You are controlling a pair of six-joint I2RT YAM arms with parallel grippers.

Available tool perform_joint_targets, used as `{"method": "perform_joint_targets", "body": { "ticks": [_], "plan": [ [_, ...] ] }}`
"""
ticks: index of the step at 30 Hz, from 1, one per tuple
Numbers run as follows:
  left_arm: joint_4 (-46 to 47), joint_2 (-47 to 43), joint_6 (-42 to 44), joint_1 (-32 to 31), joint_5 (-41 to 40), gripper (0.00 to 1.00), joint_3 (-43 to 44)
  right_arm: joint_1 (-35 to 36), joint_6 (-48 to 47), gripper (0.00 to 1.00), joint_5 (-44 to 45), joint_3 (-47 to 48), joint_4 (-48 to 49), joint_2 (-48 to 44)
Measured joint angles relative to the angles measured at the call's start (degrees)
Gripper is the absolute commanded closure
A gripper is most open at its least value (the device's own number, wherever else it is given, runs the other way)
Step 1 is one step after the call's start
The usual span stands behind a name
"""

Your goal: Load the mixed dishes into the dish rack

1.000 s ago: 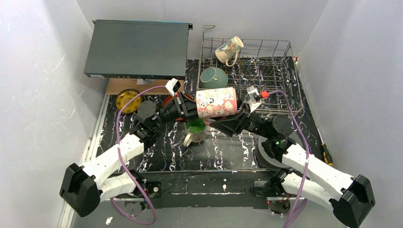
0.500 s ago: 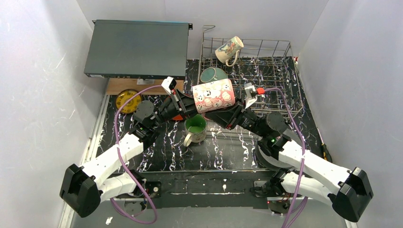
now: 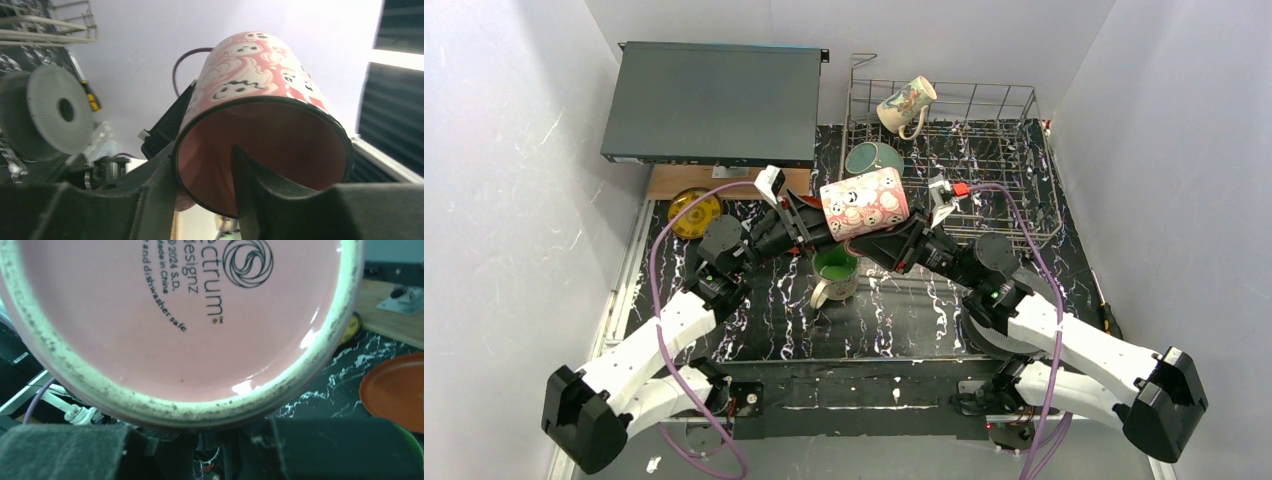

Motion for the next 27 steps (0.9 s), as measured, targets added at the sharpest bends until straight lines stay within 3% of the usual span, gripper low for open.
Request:
{"method": "perform_joint_targets", "body": {
  "ticks": [5,11,16,27],
  "plan": [
    [-13.7,-4.9,8.7,-0.1,-1.4,0.28,2.3,0.0,1.2,0.99,-0.9,0.7,-5.0,-0.1],
    [-30.3,-8.6,17.5,-0.2,-5.4,0.12,6.3,-1.5,2.4,0.99,-0.9,1.9,-7.0,-2.4],
    [-40.7,-11.0,22.3,-0.3,-9.4,0.06,7.6,-4.8,1.4,0.99,-0.5,3.4,-13.3,-4.6],
    [-59.2,-14.1,33.3,-0.7,-16.1,0.02,14.0,-22.9,-11.0,0.99,2.3,15.0,-39.2,-5.0]
  ]
}}
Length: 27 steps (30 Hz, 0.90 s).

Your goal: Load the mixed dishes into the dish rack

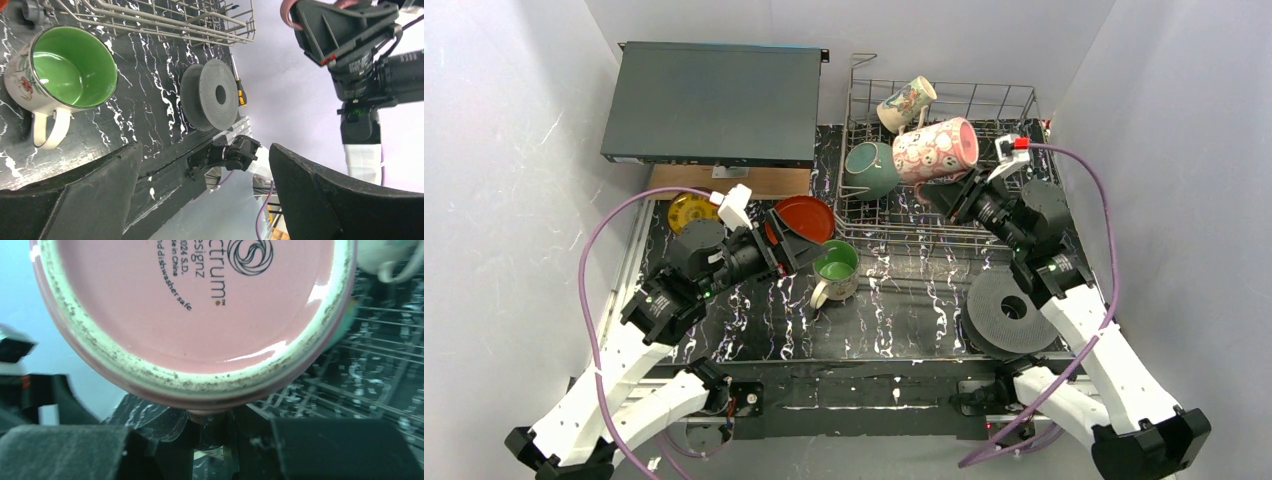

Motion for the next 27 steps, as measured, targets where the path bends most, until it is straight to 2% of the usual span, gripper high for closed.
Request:
{"method": "perform_joint_targets", "body": {
  "ticks": [8,19,27],
  "plan": [
    [-4.1,-0.4,4.6,0.0,-1.3,0.02,2.6,-7.9,-6.1,0.99,0.1,7.1,-7.9,8.5],
    [-6.6,-0.6,9.6,0.0,-1.3,0.02,2.9,-12.7,-10.9,0.99,0.9,18.3,-14.7,22.6],
    [-10.3,1.8,15.1,0.0,-1.2,0.02,8.6,-14.0,-10.9,0.99,-0.2,26.3,-15.6,33.1]
  ]
}}
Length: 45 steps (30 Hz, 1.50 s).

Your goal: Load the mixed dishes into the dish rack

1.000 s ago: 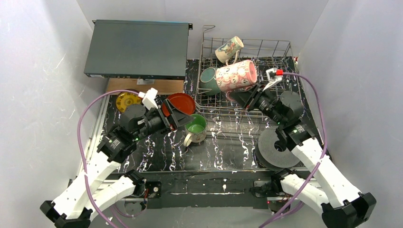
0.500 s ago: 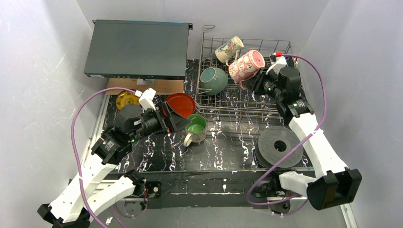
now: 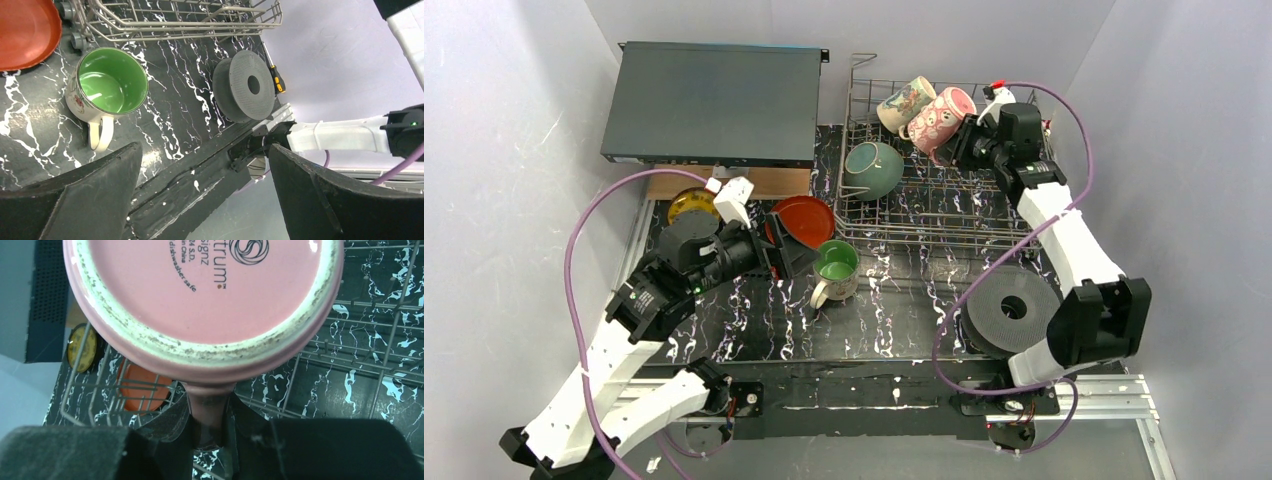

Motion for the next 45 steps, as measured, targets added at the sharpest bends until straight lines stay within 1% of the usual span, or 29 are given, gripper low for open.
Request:
{"method": "perform_joint_targets", "body": {
  "ticks": [9,14,22,33,45],
  "plan": [
    [-3.1,0.7,4.5,0.0,-1.4,0.02,3.0,-0.8,-2.8,0.99,1.0,1.1,-1.1,6.8],
    [-4.2,1.6,5.6,0.0,-1.9,0.02,3.2,-1.2,-5.0,0.99,2.0,3.9,-2.3,9.9],
    [-5.3,2.4,5.8,0.0,-2.4,0.02,4.1,-1.2,-8.6,0.99,3.2,7.9,-2.8,14.2],
    [-5.3,3.5,4.9,0.0,-2.6,0.02,4.6,-1.0,-12.4,0.99,4.8,7.9,-3.7,18.6],
    [-5.3,4.0,3.5,0.0,-2.6,0.02,4.6,2.0,-18.0,0.99,10.2,7.9,-4.2,21.4]
  ]
}}
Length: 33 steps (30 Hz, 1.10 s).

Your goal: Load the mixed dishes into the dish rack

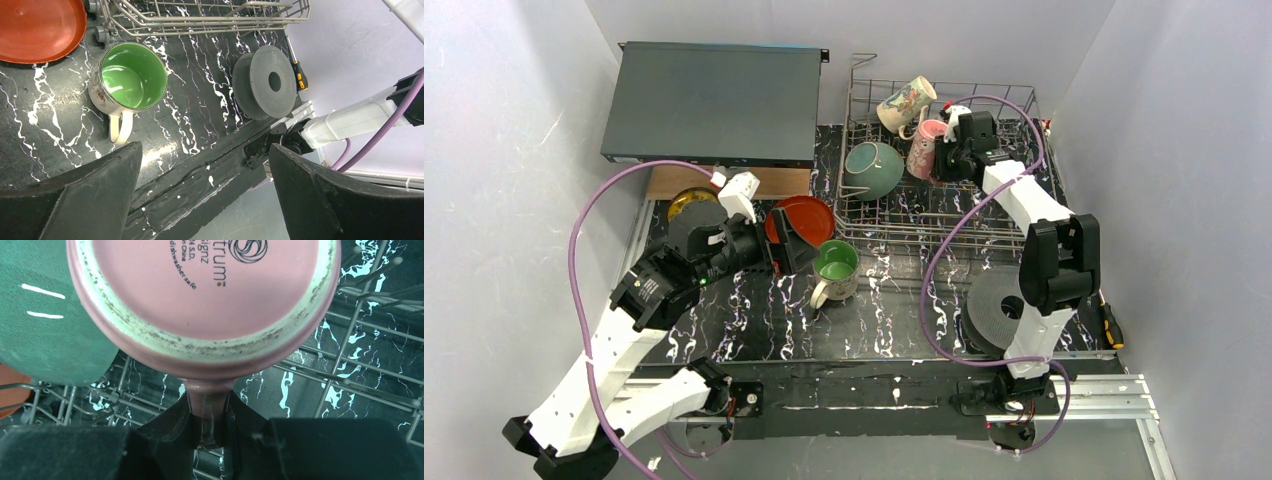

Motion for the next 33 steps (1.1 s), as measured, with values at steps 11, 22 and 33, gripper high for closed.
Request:
{"method": "perform_joint_targets", "body": {
  "ticks": [11,22,33],
  "plan": [
    [0.0,0.0,-0.6,0.0,0.2,0.02,0.0,3.1,-5.7,0.99,6.6,1.3,-3.2,2.0],
    [0.0,-0.3,-1.1,0.0,0.2,0.02,0.0,3.7,-7.4,0.86,8.0,4.1,-5.9,6.0],
    [0.0,-0.5,-1.4,0.0,0.2,0.02,0.0,4.2,-7.4,0.48,9.1,5.5,-5.3,5.9]
  ]
}}
